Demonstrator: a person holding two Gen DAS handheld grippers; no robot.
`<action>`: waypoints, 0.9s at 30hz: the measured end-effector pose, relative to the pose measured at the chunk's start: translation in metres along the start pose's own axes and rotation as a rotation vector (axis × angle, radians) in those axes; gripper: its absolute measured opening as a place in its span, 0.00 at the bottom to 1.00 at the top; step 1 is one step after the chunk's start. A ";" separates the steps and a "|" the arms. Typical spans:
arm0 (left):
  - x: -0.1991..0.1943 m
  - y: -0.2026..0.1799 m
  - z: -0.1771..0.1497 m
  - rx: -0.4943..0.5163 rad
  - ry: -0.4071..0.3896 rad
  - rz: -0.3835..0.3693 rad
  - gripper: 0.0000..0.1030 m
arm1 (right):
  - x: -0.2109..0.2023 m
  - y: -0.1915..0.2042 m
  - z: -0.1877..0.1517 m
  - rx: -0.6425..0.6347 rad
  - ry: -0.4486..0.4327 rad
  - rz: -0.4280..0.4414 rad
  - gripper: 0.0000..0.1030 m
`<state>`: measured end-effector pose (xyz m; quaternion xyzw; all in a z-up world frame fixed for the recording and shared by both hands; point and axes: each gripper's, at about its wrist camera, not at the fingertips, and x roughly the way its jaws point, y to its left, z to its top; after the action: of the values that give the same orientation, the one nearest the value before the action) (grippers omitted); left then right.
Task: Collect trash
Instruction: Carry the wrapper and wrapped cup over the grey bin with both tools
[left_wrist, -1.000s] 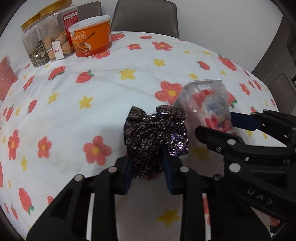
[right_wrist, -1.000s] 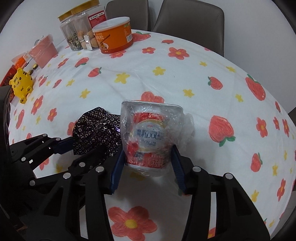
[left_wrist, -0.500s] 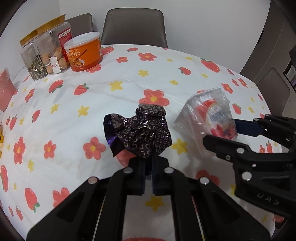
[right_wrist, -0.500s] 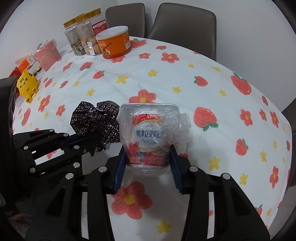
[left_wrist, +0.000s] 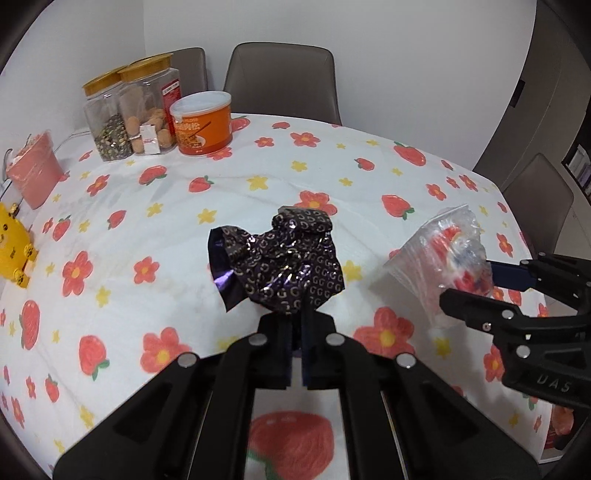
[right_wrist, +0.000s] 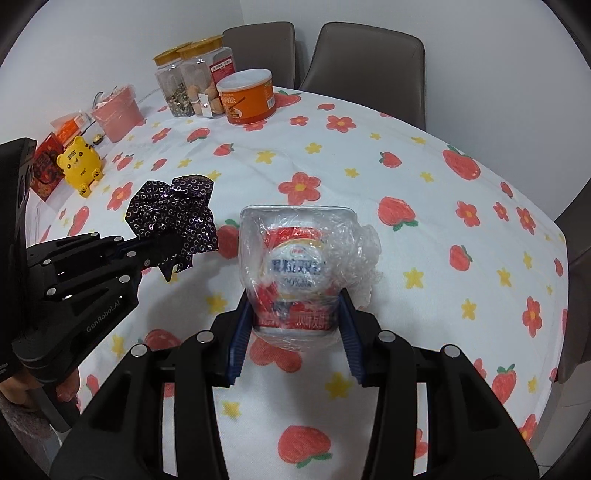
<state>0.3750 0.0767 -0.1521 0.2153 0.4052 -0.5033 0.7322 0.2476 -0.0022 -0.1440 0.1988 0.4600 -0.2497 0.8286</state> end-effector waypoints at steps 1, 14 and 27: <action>-0.007 0.000 -0.007 -0.005 0.002 0.011 0.03 | -0.004 0.002 -0.005 -0.008 -0.002 0.004 0.41; -0.142 0.004 -0.160 -0.249 0.005 0.236 0.03 | -0.080 0.095 -0.107 -0.307 -0.006 0.201 0.41; -0.274 0.021 -0.352 -0.586 0.022 0.458 0.03 | -0.130 0.239 -0.223 -0.653 0.063 0.456 0.41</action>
<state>0.2161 0.4944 -0.1358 0.0871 0.4810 -0.1869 0.8521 0.1838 0.3433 -0.1197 0.0297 0.4844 0.1061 0.8679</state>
